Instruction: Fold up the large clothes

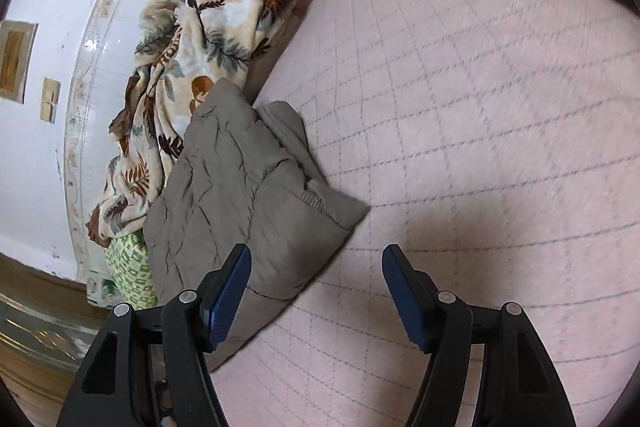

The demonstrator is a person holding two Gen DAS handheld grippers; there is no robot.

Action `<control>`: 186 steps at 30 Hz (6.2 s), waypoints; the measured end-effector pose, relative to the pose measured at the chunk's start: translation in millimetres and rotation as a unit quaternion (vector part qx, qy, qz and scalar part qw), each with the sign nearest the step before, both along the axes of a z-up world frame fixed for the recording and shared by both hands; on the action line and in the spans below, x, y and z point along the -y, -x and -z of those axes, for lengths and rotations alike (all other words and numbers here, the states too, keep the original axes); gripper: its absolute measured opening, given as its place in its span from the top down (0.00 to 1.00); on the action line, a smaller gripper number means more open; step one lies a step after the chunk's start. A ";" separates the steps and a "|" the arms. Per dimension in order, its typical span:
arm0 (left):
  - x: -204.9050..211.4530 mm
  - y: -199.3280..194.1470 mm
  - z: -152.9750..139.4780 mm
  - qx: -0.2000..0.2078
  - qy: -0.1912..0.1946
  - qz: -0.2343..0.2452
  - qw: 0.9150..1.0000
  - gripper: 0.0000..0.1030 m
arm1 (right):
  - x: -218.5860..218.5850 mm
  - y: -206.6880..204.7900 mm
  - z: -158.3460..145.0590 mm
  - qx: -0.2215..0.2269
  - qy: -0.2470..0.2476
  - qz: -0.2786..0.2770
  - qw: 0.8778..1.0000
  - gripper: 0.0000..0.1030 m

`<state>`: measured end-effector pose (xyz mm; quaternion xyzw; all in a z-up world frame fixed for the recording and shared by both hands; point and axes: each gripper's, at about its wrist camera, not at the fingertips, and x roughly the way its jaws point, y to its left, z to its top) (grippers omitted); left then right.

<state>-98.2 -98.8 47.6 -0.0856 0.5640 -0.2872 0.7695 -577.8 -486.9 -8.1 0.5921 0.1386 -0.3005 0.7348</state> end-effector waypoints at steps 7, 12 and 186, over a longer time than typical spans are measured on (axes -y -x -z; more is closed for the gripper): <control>0.2 -8.9 -0.7 0.020 -0.017 0.003 1.000 0.25 | 4.0 -21.3 -2.3 0.002 0.008 -0.003 1.000 0.25; -0.5 -13.4 0.5 0.015 -0.013 0.003 1.000 0.25 | 6.7 -31.2 9.9 0.021 -0.015 0.003 1.000 0.20; -26.9 138.7 -84.7 0.377 -0.088 0.041 0.921 0.77 | -183.6 -56.7 -122.2 -0.231 0.461 -0.060 0.855 0.72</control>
